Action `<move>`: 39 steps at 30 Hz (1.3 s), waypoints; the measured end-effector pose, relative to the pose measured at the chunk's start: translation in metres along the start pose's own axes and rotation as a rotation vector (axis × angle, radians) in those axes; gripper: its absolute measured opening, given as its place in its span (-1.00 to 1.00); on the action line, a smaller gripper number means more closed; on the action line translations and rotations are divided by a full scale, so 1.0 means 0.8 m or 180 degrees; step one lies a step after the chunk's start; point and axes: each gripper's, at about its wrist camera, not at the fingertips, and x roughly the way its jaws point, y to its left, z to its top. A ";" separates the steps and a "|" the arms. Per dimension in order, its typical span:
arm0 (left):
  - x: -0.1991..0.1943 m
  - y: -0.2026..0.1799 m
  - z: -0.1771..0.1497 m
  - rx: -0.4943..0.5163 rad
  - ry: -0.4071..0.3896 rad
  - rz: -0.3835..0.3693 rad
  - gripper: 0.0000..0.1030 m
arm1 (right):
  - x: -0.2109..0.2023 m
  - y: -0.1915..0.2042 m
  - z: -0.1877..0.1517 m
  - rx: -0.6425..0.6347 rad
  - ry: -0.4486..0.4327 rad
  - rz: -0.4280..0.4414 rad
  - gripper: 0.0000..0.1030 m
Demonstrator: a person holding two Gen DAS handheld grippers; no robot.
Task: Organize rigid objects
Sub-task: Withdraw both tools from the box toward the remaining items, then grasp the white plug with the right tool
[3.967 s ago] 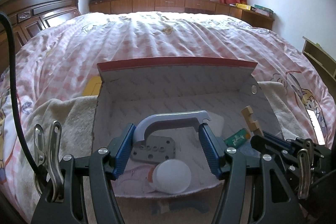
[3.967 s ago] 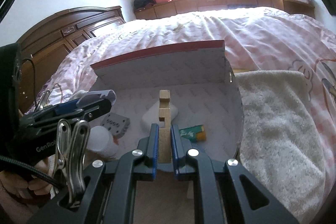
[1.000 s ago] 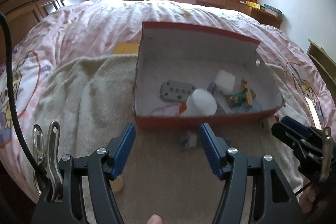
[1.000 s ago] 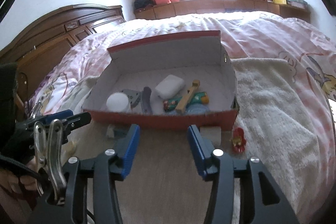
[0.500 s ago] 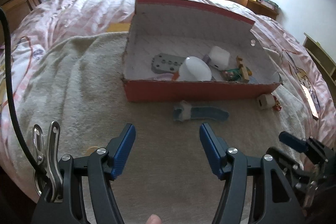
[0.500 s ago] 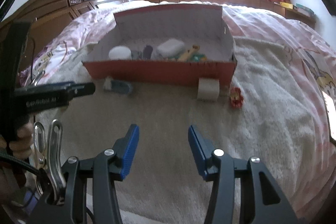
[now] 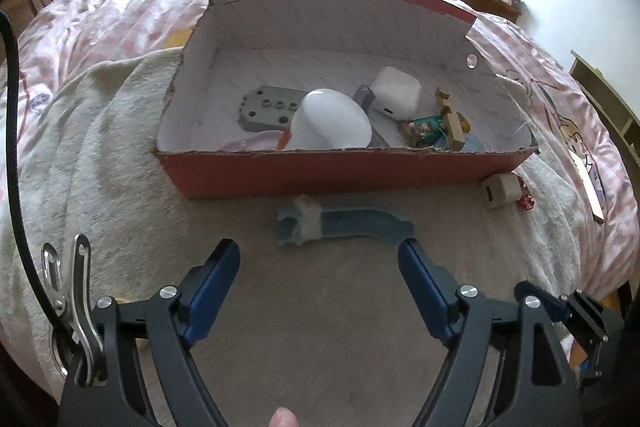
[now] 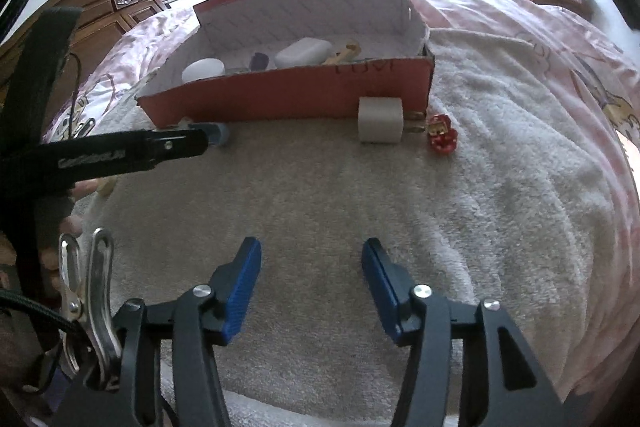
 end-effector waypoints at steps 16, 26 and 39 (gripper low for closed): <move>0.016 -0.016 0.004 -0.0043 -0.0023 -0.0041 0.64 | -0.003 -0.001 0.000 0.0033 -0.0054 0.0036 0.13; 0.018 -0.017 0.007 -0.0148 -0.0040 -0.0090 0.64 | -0.011 -0.037 0.037 0.0169 -0.0248 -0.0205 0.13; 0.024 -0.024 0.007 -0.0126 -0.0055 0.0134 0.49 | 0.009 -0.052 0.061 0.0301 -0.0262 -0.0220 0.13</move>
